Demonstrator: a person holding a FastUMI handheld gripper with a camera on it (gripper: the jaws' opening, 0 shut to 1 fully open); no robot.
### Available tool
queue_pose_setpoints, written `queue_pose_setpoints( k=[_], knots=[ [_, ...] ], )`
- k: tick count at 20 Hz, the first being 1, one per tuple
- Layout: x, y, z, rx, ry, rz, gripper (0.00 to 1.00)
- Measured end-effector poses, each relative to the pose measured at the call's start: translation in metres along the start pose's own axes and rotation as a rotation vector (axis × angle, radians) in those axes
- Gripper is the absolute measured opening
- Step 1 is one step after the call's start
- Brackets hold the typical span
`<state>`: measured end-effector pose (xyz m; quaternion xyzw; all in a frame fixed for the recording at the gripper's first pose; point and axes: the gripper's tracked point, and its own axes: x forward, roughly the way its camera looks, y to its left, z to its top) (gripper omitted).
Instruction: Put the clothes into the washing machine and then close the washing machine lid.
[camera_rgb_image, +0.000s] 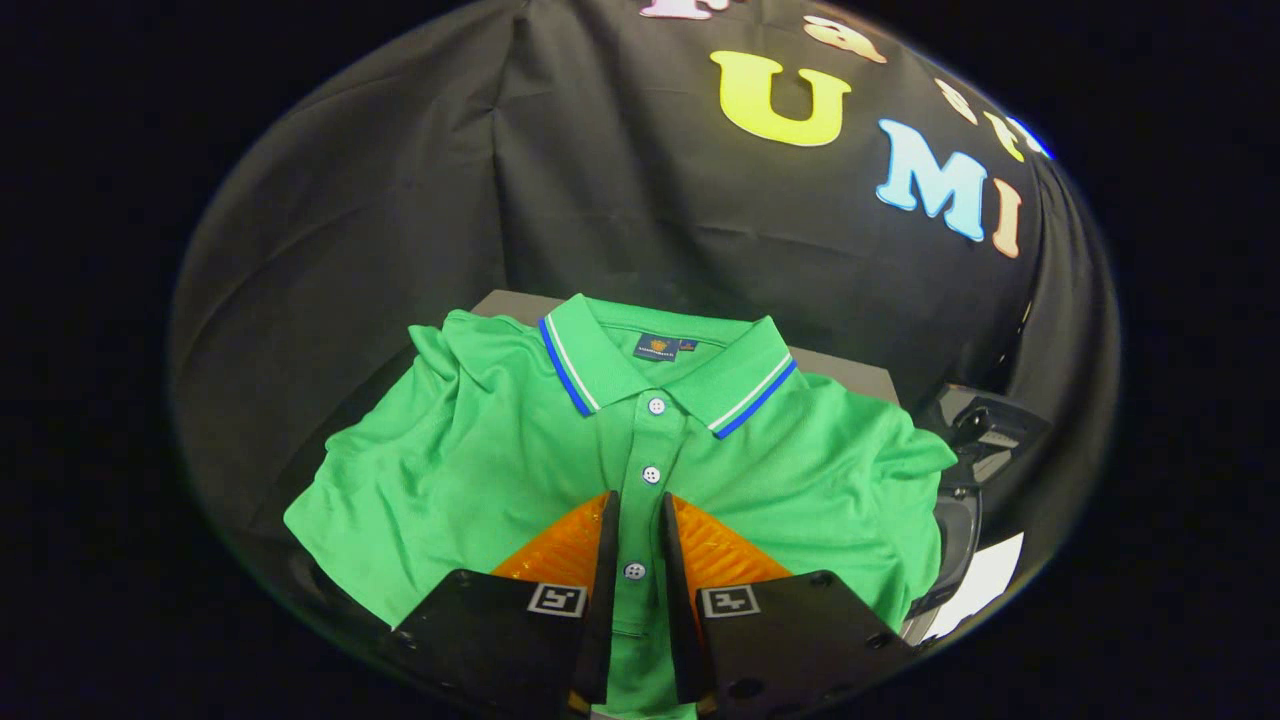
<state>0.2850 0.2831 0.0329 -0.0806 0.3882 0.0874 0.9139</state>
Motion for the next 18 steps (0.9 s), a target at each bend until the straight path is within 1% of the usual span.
queue_pose_setpoints(
  k=[1,2,3,6,12,16,18],
  knots=[
    [0.003,0.001,-0.003,0.057,-0.008,0.006,0.28],
    [0.010,0.003,-0.001,0.072,-0.002,0.029,0.02],
    [0.004,-0.001,0.004,0.067,-0.006,0.053,0.02],
    [-0.007,-0.003,0.010,0.107,-0.027,0.115,0.02],
    [-0.055,-0.016,0.057,0.143,-0.148,0.163,0.02],
    [-0.093,-0.025,0.086,0.170,-0.235,0.218,0.02],
    [-0.114,-0.033,0.103,0.172,-0.292,0.232,0.02]
  ],
)
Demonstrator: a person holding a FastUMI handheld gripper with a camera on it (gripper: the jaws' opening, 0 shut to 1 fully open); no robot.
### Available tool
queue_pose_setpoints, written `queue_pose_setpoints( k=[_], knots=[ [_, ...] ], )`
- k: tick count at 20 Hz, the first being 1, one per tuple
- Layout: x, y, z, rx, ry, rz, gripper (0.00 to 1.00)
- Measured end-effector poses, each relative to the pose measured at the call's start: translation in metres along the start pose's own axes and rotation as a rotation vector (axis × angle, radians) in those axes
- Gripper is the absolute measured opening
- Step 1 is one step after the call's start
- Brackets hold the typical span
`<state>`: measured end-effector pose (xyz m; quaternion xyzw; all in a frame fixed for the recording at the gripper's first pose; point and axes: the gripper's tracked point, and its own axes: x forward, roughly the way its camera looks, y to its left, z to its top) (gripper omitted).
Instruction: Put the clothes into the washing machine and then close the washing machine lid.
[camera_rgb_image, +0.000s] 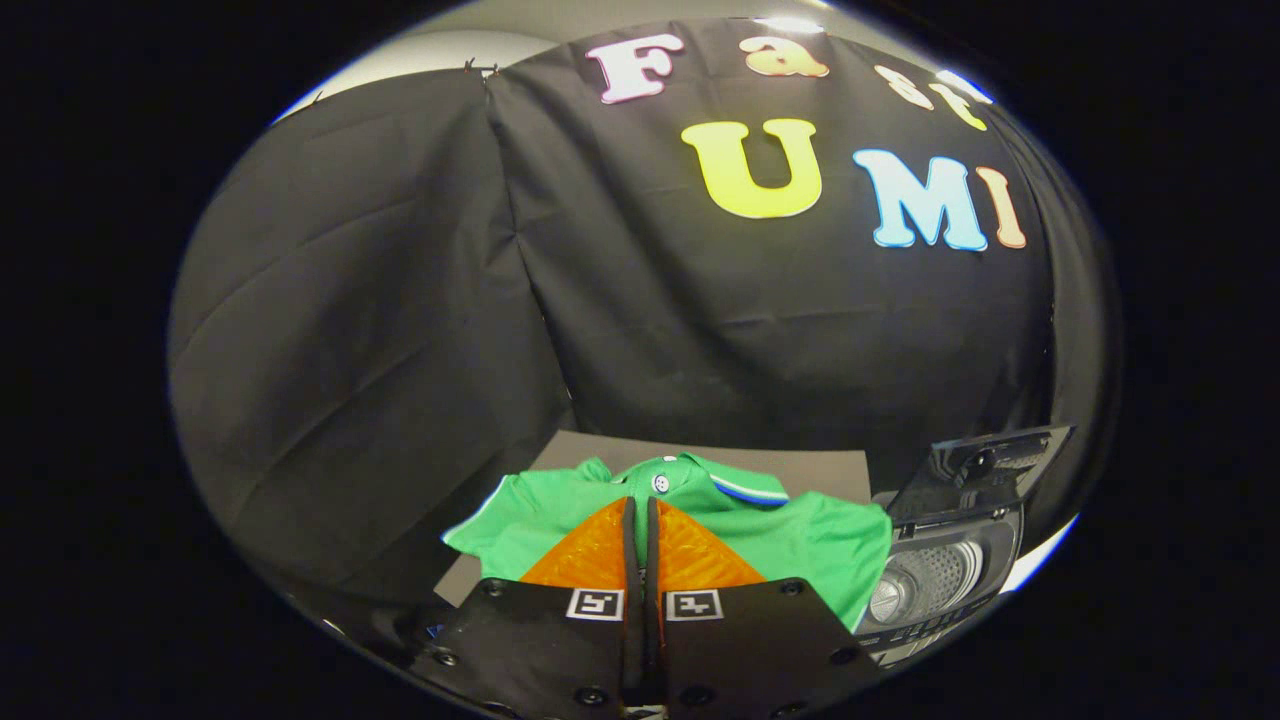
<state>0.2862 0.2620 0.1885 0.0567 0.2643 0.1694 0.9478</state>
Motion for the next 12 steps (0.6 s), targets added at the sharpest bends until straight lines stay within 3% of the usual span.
queue_pose_setpoints(
  k=[3,12],
  knots=[
    [-0.030,0.008,0.030,-0.003,-0.088,0.046,0.02],
    [-0.097,-0.040,0.077,0.002,-0.196,0.014,0.01]
  ],
)
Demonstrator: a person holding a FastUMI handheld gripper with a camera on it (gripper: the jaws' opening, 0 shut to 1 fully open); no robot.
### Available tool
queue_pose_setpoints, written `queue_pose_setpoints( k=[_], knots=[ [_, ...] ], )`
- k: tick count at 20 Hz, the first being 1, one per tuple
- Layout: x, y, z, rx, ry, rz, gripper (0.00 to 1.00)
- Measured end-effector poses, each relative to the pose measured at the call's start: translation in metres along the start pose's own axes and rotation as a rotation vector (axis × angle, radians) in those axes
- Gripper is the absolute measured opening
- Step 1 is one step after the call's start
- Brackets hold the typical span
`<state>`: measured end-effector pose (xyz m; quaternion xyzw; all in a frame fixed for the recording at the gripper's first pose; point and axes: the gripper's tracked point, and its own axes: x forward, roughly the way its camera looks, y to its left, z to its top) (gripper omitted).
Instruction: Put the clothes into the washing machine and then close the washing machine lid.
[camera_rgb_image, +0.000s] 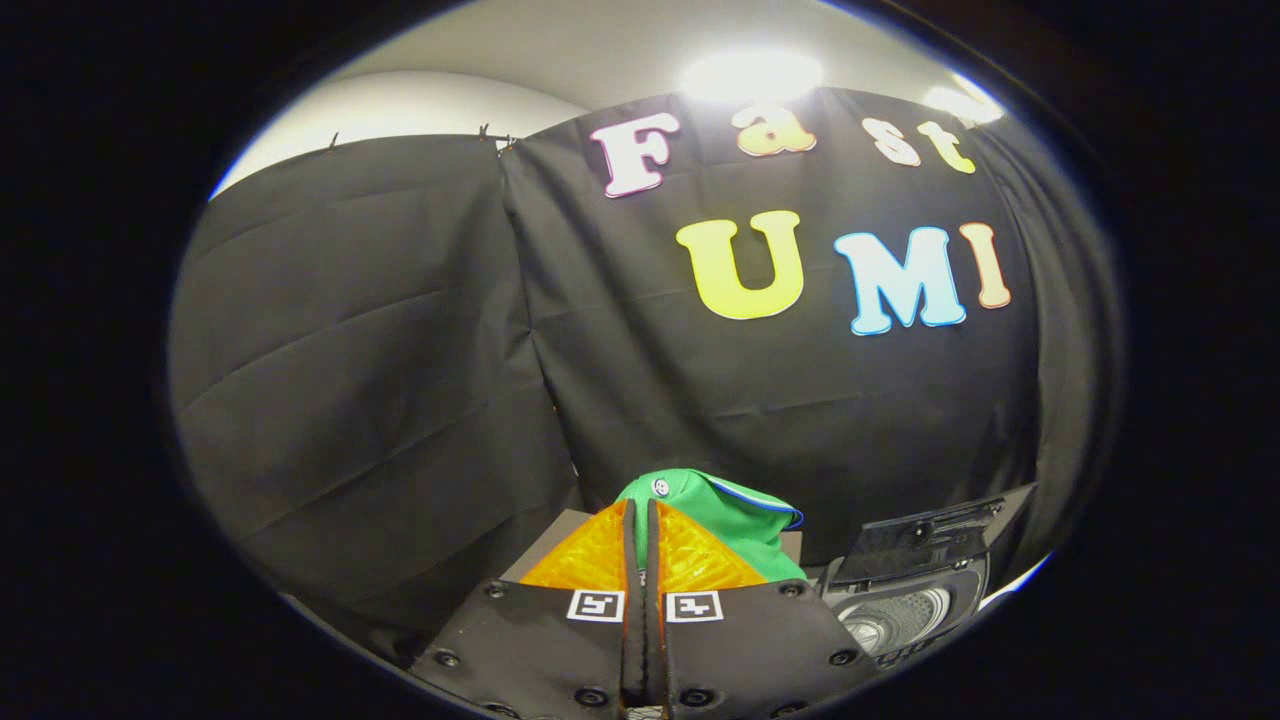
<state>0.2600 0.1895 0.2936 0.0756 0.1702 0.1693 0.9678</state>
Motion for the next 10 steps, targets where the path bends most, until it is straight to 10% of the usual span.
queue_pose_setpoints(
  k=[10],
  knots=[
    [-0.044,-0.112,0.021,0.071,-0.025,-0.110,0.01]
  ],
)
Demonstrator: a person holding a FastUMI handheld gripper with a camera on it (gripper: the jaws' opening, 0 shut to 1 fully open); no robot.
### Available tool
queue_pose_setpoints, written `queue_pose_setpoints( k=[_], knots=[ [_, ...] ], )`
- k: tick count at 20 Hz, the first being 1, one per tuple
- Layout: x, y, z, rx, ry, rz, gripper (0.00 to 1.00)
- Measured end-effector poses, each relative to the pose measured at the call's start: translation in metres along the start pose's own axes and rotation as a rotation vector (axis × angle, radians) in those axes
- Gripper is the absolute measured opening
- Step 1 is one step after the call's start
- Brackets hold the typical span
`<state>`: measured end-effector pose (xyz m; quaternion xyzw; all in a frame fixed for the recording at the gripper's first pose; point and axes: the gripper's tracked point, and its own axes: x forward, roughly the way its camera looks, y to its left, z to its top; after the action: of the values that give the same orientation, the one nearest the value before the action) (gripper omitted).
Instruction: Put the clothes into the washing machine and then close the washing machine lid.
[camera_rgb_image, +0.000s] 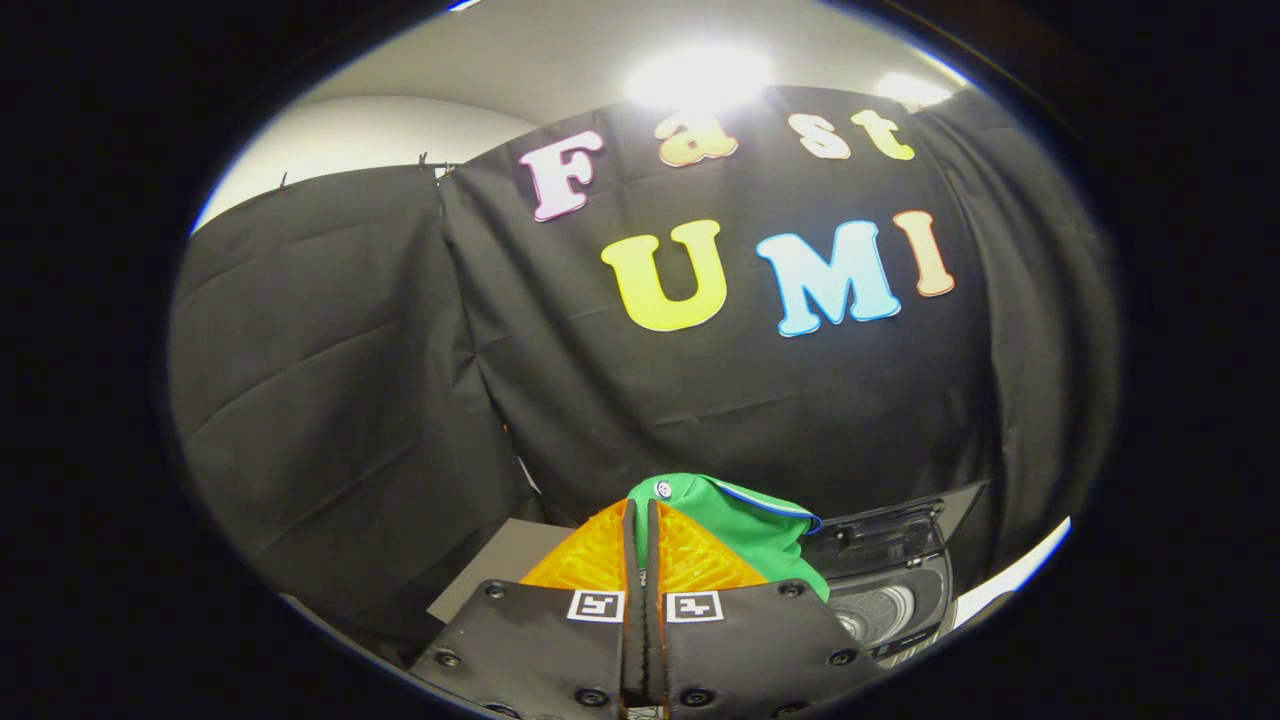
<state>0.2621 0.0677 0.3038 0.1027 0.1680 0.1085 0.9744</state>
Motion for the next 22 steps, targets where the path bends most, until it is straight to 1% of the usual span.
queue_pose_setpoints(
  k=[8,12,18,22],
  knots=[
    [-0.017,-0.091,0.006,0.003,-0.023,-0.112,0.01],
    [-0.024,-0.132,0.001,-0.001,-0.028,-0.161,0.01],
    [-0.021,-0.181,-0.020,-0.015,-0.022,-0.220,0.01],
    [-0.010,-0.210,-0.049,-0.045,0.003,-0.253,0.01]
  ],
)
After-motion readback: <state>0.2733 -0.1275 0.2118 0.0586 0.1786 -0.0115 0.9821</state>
